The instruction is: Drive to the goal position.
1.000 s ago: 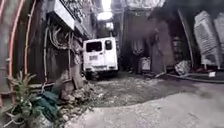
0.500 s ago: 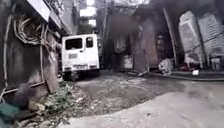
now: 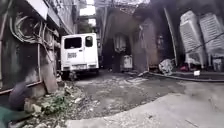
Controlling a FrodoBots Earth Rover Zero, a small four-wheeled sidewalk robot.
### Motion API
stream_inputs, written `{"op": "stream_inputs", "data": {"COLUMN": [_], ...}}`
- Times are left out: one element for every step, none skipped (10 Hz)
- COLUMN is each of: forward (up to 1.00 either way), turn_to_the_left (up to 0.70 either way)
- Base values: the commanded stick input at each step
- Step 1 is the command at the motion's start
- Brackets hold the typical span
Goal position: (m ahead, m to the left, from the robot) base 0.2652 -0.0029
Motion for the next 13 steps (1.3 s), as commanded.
{"op": "stream_inputs", "data": {"forward": [0.5,0.26,0.0,0.0,0.0,0.0,0.0,0.0,0.0,0.0,0.0,0.0,0.0], "turn_to_the_left": [0.0,0.36,0.17,0.0,0.0,0.0,0.0,0.0,0.0,0.0,0.0,-0.18,-0.45]}}
